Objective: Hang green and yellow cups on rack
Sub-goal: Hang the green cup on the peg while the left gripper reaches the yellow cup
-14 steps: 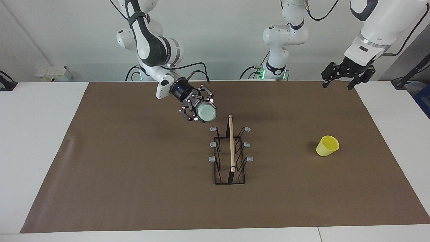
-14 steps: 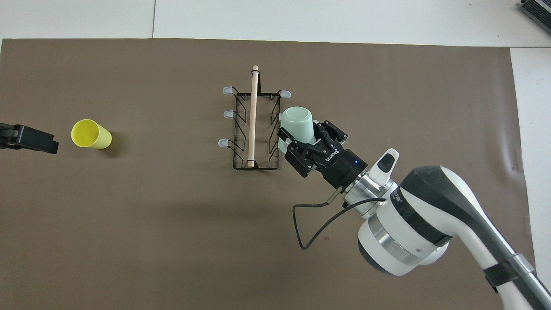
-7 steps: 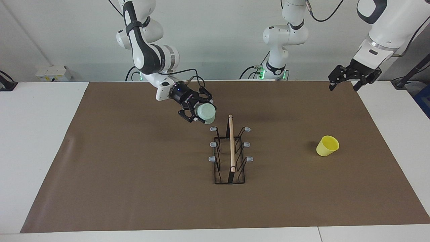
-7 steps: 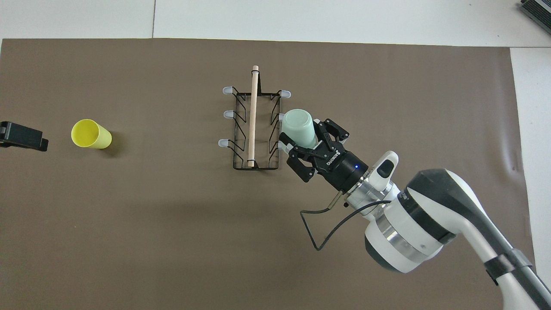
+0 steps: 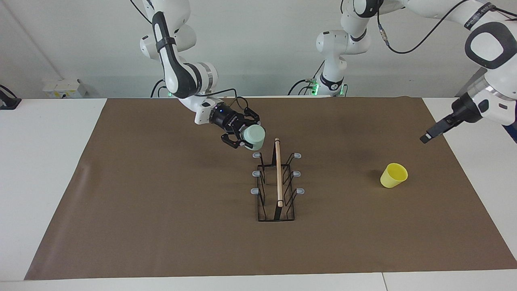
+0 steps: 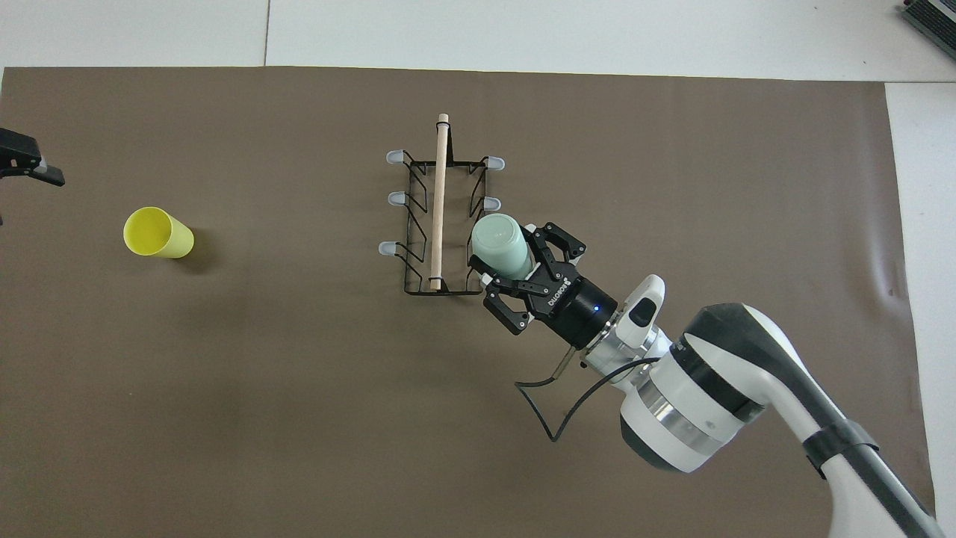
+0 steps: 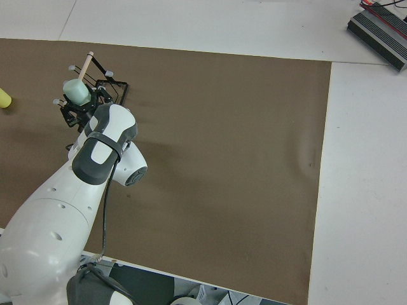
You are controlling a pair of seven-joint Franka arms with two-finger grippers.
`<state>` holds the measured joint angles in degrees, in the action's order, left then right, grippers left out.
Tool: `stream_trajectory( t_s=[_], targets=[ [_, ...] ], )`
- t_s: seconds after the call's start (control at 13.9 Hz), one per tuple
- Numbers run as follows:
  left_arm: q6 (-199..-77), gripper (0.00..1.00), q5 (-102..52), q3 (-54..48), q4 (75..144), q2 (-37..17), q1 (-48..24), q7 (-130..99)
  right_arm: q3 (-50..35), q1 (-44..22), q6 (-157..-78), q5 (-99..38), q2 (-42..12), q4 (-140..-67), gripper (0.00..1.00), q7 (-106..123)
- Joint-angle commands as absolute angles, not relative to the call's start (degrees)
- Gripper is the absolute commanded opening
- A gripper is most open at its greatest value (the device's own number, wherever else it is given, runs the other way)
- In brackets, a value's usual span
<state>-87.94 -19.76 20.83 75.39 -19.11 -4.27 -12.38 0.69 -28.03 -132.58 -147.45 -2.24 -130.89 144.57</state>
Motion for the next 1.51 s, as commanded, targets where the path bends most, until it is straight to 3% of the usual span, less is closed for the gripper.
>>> stream_trajectory(
  t_s=[0.0, 0.36, 0.65, 1.01, 1.44],
  targets=[
    [-87.1, 1.0, -23.11, 25.83, 70.84, -26.25, -5.27, -18.09, 0.53, -28.21, -130.69, -154.16, -2.55, -131.13, 0.0, 152.38],
    [-91.83, 1.0, -37.39, 32.6, 70.74, -34.36, -2.83, -36.07, 0.53, -28.04, -130.6, -154.16, -4.39, -130.26, 0.0, 153.11],
    [-94.73, 1.0, -44.9, 36.03, 83.64, -30.69, -3.95, -49.37, 0.53, -28.21, -124.55, -155.82, -9.92, -128.94, 0.0, 155.29],
    [-98.16, 1.0, -50.25, 36.3, 101.66, -22.94, -5.53, -52.63, 0.53, -28.21, -124.19, -156.97, -10.28, -128.14, 0.0, 156.8],
    [-110.54, 1.0, -65.89, 36.04, 111.78, -22.94, -8.51, -57.21, 0.62, -28.04, -124.28, -156.71, -12.04, -128.32, 0.0, 157.06]
  ],
)
